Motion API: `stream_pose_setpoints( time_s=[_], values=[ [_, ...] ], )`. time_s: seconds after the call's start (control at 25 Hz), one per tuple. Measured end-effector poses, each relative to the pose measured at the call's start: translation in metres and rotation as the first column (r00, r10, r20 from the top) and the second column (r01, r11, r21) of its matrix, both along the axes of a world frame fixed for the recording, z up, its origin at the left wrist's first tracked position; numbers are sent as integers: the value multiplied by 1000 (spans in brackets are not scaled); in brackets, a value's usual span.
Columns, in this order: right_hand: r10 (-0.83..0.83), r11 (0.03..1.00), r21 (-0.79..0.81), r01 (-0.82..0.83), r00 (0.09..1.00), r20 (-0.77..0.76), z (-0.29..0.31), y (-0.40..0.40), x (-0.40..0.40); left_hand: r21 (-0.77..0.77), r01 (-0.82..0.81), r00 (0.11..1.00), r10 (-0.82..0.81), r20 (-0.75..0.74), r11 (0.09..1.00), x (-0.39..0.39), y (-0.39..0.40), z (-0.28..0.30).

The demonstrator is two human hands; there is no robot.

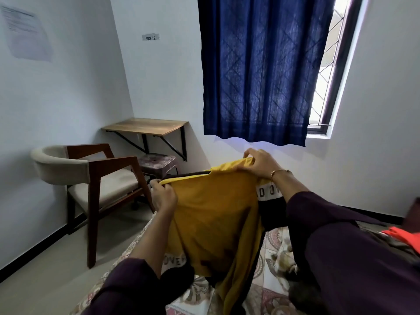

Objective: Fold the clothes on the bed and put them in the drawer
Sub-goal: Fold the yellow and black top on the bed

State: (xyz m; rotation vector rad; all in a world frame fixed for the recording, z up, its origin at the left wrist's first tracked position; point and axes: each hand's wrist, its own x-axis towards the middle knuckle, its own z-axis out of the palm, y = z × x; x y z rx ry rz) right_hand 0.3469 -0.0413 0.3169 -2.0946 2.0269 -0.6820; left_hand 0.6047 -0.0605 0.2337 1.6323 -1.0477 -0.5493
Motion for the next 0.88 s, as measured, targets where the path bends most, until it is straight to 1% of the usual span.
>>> stream_pose_setpoints(
  time_s=[0.04, 0.08, 0.12, 0.2, 0.24, 0.28, 0.32, 0.36, 0.44, 0.48, 0.52, 0.56, 0.6, 0.64, 0.68, 0.76, 0.8, 0.84, 0.88],
  values=[
    [22, 999, 28, -16, 974, -224, -9, 1, -2, -13, -11, 998, 12, 59, 1000, 8, 1, 3],
    [27, 999, 39, -14, 935, -353, -16, 3, -2, -3, -24, 993, 24, 117, 1000, 17, 2, 3],
    [13, 999, 41, 1, 935, -354, -19, 7, 2, 36, -44, 988, 38, 148, 998, 26, 3, 3],
    [-36, 999, 34, 42, 986, -163, -24, 11, 10, 214, -39, 995, 18, 102, 976, 43, -2, -4],
    [-46, 997, 54, 48, 998, -34, -26, 13, 15, 312, 6, 1000, -15, 25, 950, 48, -4, -9],
    [-41, 998, 56, 36, 995, 92, -29, 14, 20, 377, 70, 995, -38, -92, 924, 48, -2, -14],
    [-39, 999, 47, 29, 972, 232, -31, 16, 27, 398, 121, 980, -46, -192, 910, 46, 1, -17],
    [-38, 999, 29, 30, 927, 374, -33, 19, 36, 385, 153, 966, -55, -254, 910, 42, 6, -17],
    [-45, 999, 27, 37, 770, 636, -39, 28, 58, 293, 179, 943, -79, -322, 939, 36, 17, -10],
    [-48, 999, 47, 20, 671, 740, -44, 31, 67, 234, 229, 910, -122, -397, 945, 34, 22, -2],
    [-82, 996, 92, 9, 550, 831, -47, 33, 73, 182, 309, 851, -186, -491, 933, 32, 26, 7],
    [-136, 987, 157, -18, 411, 901, -50, 35, 78, 137, 409, 763, -256, -593, 902, 31, 31, 18],
    [-177, 976, 207, -75, 292, 940, -49, 40, 81, 100, 500, 674, -314, -669, 861, 30, 40, 32],
    [-177, 965, 208, -157, 192, 965, -47, 44, 84, 62, 569, 600, -363, -713, 820, 30, 48, 46],
    [-140, 959, 163, -231, 115, 983, -42, 46, 85, 24, 612, 543, -398, -740, 790, 30, 52, 59],
    [-36, 950, 22, -311, -37, 999, -27, 49, 85, -63, 664, 439, -457, -774, 745, 33, 58, 85],
    [14, 949, -46, -312, -105, 994, -17, 49, 85, -118, 681, 387, -492, -780, 723, 34, 60, 99],
    [58, 952, -100, -288, -150, 987, -8, 47, 84, -154, 680, 366, -515, -775, 717, 34, 56, 110],
    [82, 961, -122, -249, -168, 982, -2, 42, 80, -166, 674, 367, -521, -770, 720, 32, 50, 119]
  ],
)
